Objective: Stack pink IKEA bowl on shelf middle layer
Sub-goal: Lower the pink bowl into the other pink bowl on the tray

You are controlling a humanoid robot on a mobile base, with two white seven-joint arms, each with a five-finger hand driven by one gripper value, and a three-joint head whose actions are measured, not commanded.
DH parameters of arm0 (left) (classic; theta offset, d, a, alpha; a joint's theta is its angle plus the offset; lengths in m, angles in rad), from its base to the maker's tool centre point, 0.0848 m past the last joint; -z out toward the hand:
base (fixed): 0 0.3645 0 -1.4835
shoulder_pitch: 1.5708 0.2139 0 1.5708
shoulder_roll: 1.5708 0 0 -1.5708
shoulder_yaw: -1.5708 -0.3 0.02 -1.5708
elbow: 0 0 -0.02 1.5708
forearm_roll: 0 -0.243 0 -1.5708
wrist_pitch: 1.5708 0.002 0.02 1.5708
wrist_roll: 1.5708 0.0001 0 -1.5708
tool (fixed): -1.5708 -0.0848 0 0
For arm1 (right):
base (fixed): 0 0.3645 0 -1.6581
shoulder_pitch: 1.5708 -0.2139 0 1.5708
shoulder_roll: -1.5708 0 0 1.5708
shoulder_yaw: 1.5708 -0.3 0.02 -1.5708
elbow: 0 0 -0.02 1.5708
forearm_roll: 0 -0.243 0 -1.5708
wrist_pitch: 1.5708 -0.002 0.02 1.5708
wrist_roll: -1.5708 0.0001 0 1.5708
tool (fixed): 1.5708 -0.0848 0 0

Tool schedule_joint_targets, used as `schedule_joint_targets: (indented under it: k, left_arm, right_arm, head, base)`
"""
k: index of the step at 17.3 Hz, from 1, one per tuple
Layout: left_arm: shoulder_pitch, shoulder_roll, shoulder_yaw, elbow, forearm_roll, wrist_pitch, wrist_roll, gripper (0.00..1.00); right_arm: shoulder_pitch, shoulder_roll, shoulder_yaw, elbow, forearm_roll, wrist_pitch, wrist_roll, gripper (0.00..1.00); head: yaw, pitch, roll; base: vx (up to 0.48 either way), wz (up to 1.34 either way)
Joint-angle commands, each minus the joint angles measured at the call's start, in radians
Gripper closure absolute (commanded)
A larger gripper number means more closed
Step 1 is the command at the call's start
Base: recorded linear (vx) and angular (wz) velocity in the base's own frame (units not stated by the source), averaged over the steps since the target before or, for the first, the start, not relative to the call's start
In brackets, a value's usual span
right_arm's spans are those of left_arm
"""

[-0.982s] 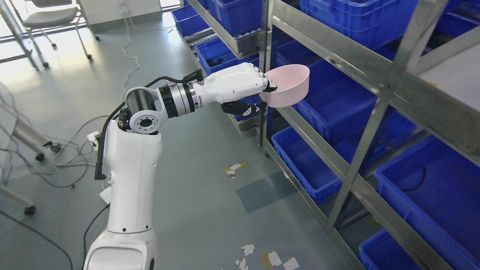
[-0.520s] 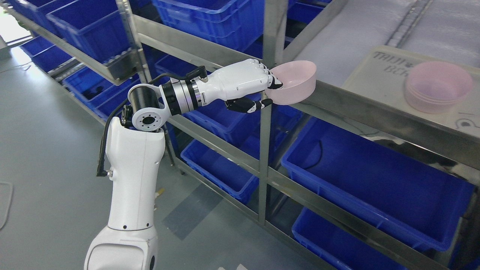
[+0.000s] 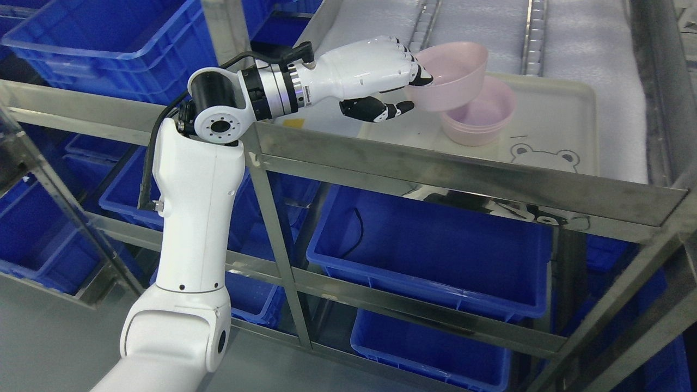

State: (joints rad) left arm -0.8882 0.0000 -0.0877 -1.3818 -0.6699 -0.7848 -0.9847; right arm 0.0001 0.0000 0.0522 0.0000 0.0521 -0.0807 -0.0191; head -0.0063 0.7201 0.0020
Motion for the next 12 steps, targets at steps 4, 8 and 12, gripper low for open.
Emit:
schedule_joint_targets:
  k: [4, 8, 12]
  left_arm:
    - [-0.063, 0.018, -0.075, 0.173, -0.162, -0.001, -0.002, 0.98]
    - [-0.064, 0.018, -0.101, 0.176, -0.166, -0.001, -0.015, 0.98]
    - [-0.087, 0.018, -0.092, 0.178, -0.212, -0.001, -0.015, 0.98]
  right_arm:
    - [0.003, -0.017, 0.0, -0.018, 0.0, -0.001, 0.001, 0.0]
    - [0.004, -0.017, 0.0, -0.018, 0.0, -0.001, 0.001, 0.0]
    - [0.003, -0.017, 0.0, -0.018, 0.0, -0.001, 0.001, 0.0]
  head:
    - [0.0, 0.0, 0.0]
    - [0.0, 0.0, 0.0]
    - [0.0, 0.0, 0.0]
  base:
    - [0.052, -0.38]
    - [0.031, -0.25]
    - [0.015, -0.08]
